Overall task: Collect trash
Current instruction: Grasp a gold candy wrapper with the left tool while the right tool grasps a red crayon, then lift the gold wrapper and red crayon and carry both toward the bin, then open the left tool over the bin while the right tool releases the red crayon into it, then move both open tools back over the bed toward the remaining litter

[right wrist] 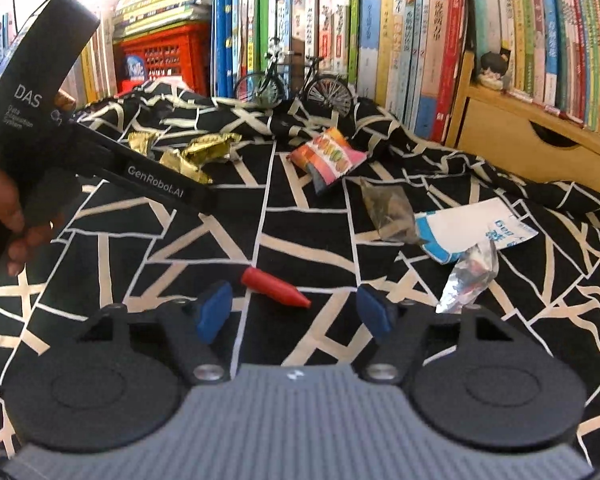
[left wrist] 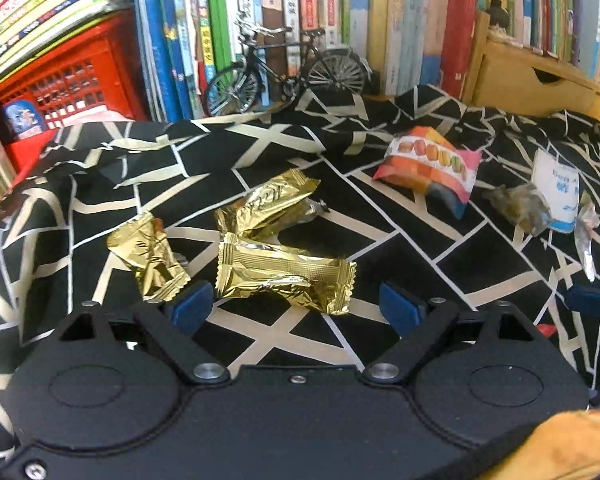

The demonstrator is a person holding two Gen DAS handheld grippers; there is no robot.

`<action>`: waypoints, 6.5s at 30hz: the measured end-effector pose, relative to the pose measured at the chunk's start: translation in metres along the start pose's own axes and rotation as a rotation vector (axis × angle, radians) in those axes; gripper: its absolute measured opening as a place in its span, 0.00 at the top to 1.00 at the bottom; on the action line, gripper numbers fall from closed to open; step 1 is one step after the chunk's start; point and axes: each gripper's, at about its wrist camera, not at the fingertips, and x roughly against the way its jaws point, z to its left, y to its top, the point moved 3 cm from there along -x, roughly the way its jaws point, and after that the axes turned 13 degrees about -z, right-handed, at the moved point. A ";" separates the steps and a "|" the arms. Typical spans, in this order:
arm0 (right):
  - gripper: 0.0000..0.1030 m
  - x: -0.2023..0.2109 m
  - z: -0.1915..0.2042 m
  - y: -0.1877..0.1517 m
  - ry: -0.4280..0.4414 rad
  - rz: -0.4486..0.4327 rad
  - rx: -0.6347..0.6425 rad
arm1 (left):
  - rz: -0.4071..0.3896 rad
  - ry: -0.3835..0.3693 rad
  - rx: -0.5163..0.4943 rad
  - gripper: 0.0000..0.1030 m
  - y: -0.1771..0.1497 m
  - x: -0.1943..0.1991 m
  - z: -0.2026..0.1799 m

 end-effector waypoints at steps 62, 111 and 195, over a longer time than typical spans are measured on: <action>0.87 0.091 0.019 0.037 0.098 -0.107 -0.032 | -0.243 -0.013 0.115 0.53 -0.014 0.181 -0.001; 0.87 0.265 0.192 0.002 0.085 -0.194 -0.002 | -0.399 0.018 0.148 0.53 -0.141 0.418 0.099; 0.00 0.311 0.255 -0.006 0.076 -0.171 0.012 | -0.227 0.093 0.385 0.03 -0.218 0.551 0.159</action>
